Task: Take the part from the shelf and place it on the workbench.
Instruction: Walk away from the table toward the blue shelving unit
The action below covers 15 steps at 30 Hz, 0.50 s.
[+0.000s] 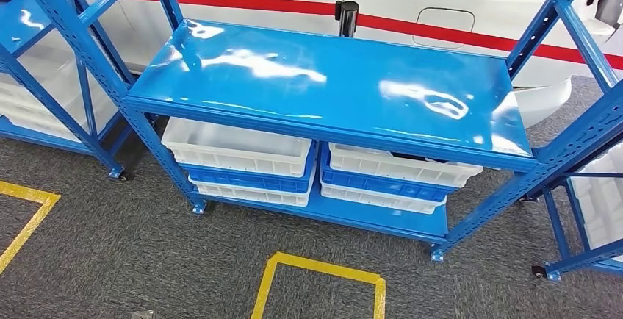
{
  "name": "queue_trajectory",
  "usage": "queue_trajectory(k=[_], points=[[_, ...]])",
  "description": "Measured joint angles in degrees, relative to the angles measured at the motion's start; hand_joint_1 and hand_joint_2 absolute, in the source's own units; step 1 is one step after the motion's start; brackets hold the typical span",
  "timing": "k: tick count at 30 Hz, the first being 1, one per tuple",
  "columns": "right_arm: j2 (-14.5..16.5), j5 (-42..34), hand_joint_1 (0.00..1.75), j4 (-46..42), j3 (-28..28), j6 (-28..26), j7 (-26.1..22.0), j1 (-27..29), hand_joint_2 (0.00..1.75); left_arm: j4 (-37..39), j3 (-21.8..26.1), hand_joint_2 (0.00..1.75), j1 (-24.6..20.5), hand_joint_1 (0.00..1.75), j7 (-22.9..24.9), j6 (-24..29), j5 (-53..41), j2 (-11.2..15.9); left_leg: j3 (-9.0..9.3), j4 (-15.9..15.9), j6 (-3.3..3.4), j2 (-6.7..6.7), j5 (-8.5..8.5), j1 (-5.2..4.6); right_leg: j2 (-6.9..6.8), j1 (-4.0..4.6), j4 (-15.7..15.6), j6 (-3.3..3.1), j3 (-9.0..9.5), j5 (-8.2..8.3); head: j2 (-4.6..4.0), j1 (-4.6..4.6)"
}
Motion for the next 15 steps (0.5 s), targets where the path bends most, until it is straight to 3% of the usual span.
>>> queue_trajectory(k=[2,3,4,5,7,9,11,13,15], points=[[0.0,0.0,0.00,0.0,0.0,0.0,0.0,-0.2,0.00,0.0,0.0,0.00,0.1,0.00,0.0,0.0,0.0,0.0,-0.18,-0.1,0.32,1.55,0.13,-0.46,-2.04,0.05,8.1,-0.60,-4.21,-3.46,0.01,0.24],[0.0,0.0,0.00,0.0,0.0,0.0,0.0,-0.2,0.00,0.0,0.0,0.00,0.1,0.00,0.0,0.0,0.0,0.0,-0.29,-0.1,0.35,2.33,0.14,-0.66,-2.36,0.03,11.2,-0.51,-5.65,-4.49,0.01,0.28],[-0.1,0.0,0.00,0.0,0.0,0.0,0.0,-0.1,0.00,0.0,0.0,0.00,0.1,0.00,0.0,0.0,0.0,0.0,-0.36,-0.1,0.37,3.05,0.16,-0.81,-2.52,0.03,12.3,-0.19,-5.99,-4.68,0.01,0.29],[-0.1,0.1,0.00,0.0,0.0,0.0,0.0,0.0,0.00,0.0,0.0,0.00,0.1,0.00,0.0,0.0,0.0,0.0,-0.39,-0.1,0.36,3.69,0.17,-0.92,-2.72,0.04,11.0,0.28,-5.09,-4.02,0.01,0.31],[-0.2,0.1,0.00,0.0,0.0,0.0,0.0,0.1,0.00,0.0,0.0,0.00,0.1,0.00,0.0,0.0,0.0,-0.1,-0.41,0.1,0.25,4.85,0.14,-1.07,-4.16,0.12,3.2,1.03,-0.39,-1.41,0.00,0.33],[-0.3,0.1,0.00,-0.1,0.0,0.0,0.0,-0.2,0.00,0.0,0.0,0.00,0.1,0.00,0.1,0.1,0.0,-0.1,-0.60,0.8,-0.19,5.87,-0.21,-1.49,-6.34,0.40,-3.9,0.91,3.50,0.54,0.00,0.38],[-0.3,0.2,0.00,-0.1,0.0,0.0,0.0,-0.4,0.00,0.0,0.0,0.00,0.0,0.00,0.1,0.4,0.1,-0.1,-0.65,1.3,-0.74,6.85,-0.61,-1.81,-6.67,0.61,-5.8,0.26,4.21,1.26,0.00,0.32],[-0.2,0.3,0.00,-0.2,0.0,0.0,0.0,-0.3,0.00,0.0,0.0,0.00,-0.1,0.00,0.1,0.6,0.2,-0.1,-0.45,1.4,-1.30,7.51,-0.75,-1.60,-5.47,0.36,-5.8,-0.42,4.11,1.69,0.00,0.25],[-0.3,0.3,0.00,-0.2,0.0,0.0,0.1,-0.2,0.00,0.0,0.0,0.00,-0.2,0.00,0.1,0.7,0.2,-0.1,-1.13,3.5,-2.19,5.40,-2.57,-1.14,-4.38,-0.11,-5.9,-1.18,4.30,2.16,0.00,0.16]])
